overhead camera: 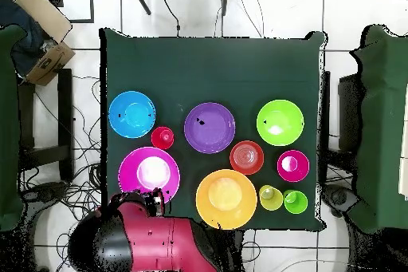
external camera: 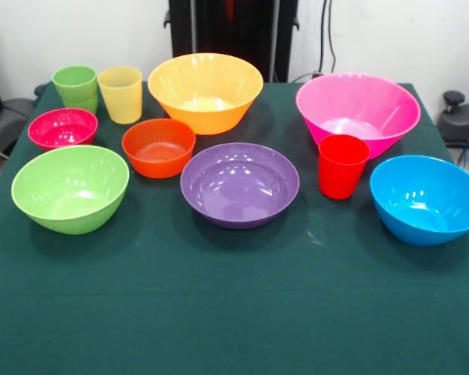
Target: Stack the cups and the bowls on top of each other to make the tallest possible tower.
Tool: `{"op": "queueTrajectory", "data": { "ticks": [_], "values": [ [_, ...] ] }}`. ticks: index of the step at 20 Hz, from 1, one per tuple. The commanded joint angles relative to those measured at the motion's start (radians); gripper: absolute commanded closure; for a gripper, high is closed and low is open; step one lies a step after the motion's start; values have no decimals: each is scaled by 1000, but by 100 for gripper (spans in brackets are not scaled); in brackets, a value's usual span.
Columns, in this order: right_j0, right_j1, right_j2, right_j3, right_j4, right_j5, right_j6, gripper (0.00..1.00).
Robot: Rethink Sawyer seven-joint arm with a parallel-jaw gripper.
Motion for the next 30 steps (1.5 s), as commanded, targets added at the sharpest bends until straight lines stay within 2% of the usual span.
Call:
{"op": "queueTrajectory", "data": {
  "ticks": [1, 3, 6, 9, 12, 15, 17, 19, 21, 23, 24, 25, 26, 29, 30],
  "values": [
    [21, 48, 4, 61, -39, 15, 149, 0],
    [46, 41, -12, 65, -36, 69, 176, 0],
    [84, 34, -45, 60, -70, 45, 207, 0],
    [49, 60, -27, 83, -53, 23, 160, 0],
    [27, 76, -9, 117, -49, -30, 140, 0],
    [55, 76, -32, 132, -76, -83, 180, 0],
    [24, 97, -1, 173, -47, -135, 163, 0],
    [7, 117, 5, 196, -61, -204, 160, 0],
    [46, 123, -44, 180, -110, -242, 199, 0],
    [70, 136, -75, 185, -121, -295, 226, 0],
    [31, 138, -28, 220, -93, -325, 198, 0],
    [8, 140, 0, 242, -72, -329, 183, 0],
    [22, 140, -15, 235, -85, -347, 191, 0],
    [56, 131, -54, 212, -81, -308, 195, 0],
    [23, 131, -20, 226, -65, -327, 184, 0]
  ]
}}
